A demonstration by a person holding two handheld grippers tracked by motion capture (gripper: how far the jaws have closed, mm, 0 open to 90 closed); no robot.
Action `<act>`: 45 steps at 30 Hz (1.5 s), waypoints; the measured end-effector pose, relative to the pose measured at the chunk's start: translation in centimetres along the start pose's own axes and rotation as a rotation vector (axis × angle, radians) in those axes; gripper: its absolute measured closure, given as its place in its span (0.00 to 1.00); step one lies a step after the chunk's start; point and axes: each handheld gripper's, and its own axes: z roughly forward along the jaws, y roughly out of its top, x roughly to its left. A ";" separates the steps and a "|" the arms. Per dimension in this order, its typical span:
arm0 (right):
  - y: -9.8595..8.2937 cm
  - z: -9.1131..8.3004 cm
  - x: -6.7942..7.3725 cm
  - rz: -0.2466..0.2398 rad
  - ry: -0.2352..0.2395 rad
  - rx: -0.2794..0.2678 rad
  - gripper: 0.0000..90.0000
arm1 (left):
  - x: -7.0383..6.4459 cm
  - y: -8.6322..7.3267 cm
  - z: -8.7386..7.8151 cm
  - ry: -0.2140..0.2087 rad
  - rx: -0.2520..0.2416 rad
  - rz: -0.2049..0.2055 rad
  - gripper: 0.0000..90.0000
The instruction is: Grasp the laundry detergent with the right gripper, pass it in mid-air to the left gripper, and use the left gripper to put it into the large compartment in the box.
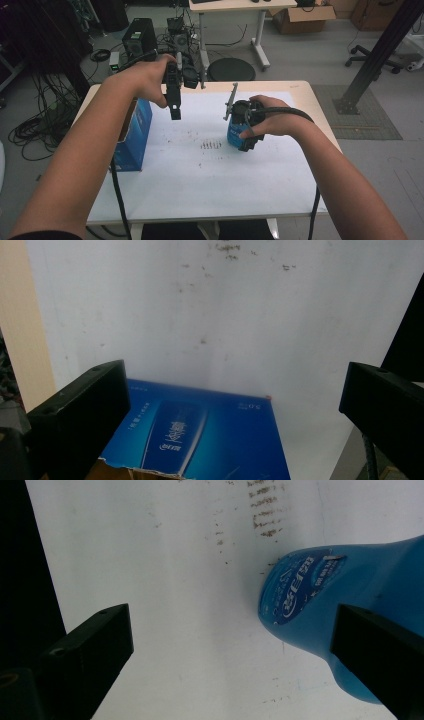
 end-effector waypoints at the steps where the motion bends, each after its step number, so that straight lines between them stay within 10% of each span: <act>1: 0.0 0.0 0.0 0.000 0.000 0.000 0.04 | 0.0 0.0 0.0 0.000 0.000 0.000 0.00; 14: -1.0 -0.1 0.2 0.017 0.009 -0.039 0.04 | -0.8 0.1 0.0 0.003 0.019 0.006 0.00; 45: -5.2 0.3 1.3 0.065 -0.020 -0.095 0.05 | -8.9 -2.4 0.9 0.037 0.066 0.041 0.00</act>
